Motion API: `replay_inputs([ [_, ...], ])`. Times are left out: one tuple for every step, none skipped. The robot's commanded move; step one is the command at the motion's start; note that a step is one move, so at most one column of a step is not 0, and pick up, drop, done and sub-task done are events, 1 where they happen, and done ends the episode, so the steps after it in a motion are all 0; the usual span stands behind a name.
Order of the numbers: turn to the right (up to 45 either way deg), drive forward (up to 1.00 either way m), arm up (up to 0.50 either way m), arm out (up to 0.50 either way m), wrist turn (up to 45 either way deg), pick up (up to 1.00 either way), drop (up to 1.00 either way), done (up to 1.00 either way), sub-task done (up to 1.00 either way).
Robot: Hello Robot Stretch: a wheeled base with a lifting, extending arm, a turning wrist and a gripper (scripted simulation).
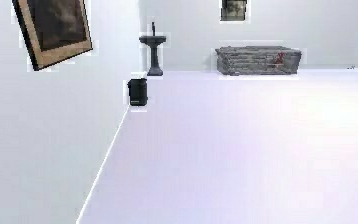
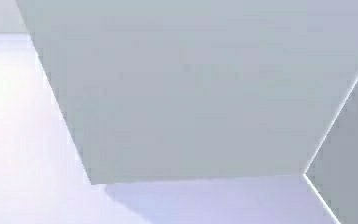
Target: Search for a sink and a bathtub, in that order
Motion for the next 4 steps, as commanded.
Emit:
replay_inputs([
  [0.0, 1.0, 0.0, 0.0, 0.0, 0.0, 0.0, 0.0, 0.0],
  [0.0, 1.0, 0.0, 0.0, 0.0, 0.0, 0.0, 0.0, 0.0],
  [0.0, 1.0, 0.0, 0.0, 0.0, 0.0, 0.0, 0.0, 0.0],
  [12.0, 0.0, 0.0, 0.0, 0.0, 0.0, 0.0, 0.0, 0.0],
])
